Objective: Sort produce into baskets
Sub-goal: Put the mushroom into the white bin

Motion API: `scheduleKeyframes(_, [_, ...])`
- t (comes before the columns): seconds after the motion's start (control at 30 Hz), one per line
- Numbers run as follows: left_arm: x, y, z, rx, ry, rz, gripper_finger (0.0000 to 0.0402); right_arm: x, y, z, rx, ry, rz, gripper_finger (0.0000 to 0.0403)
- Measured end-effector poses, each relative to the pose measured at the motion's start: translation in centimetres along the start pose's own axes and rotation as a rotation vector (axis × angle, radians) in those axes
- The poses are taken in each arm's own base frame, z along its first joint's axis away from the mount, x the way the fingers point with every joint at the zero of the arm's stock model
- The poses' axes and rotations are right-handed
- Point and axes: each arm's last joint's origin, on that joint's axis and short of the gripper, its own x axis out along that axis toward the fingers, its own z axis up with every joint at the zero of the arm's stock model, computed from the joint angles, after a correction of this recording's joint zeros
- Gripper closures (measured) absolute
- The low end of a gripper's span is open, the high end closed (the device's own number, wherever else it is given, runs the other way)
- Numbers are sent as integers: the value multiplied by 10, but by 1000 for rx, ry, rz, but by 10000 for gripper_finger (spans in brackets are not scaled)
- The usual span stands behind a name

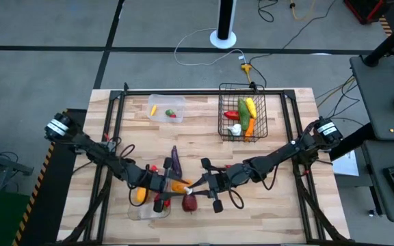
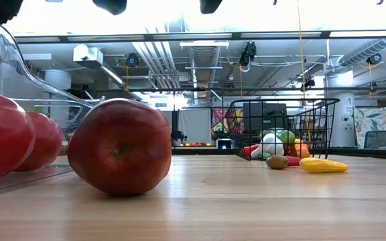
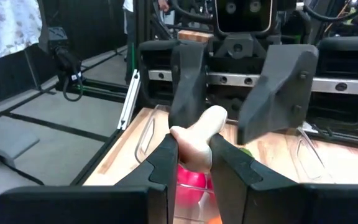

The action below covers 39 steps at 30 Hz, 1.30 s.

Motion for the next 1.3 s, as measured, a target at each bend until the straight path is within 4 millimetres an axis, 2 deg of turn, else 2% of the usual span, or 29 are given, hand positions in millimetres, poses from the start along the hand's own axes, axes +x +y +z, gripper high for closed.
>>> scheduleKeyframes(0.37, [4, -2, 2, -7, -18, -40, 389, 0, 0, 0, -5, -2, 6, 330])
scheduleKeyframes(0.47, [4, -2, 2, -8, -18, -40, 390, 0, 0, 0, 24, -1, 2, 316])
scheduleKeyframes(0.67, [3, 0, 5, -9, -23, -35, 395, -1, 0, 1, 54, 7, -12, 262])
scheduleKeyframes(0.83, [-4, 7, 12, -6, 34, -22, 396, -10, -5, 10, 85, 127, -123, 224])
scheduleKeyframes(1.1, [-29, 44, 31, 37, 315, 215, 398, -23, -15, 28, 139, 290, -385, 193])
scheduleKeyframes(1.3, [-56, 102, 52, 114, 621, 551, 398, -25, -20, 36, 155, 286, -485, 186])
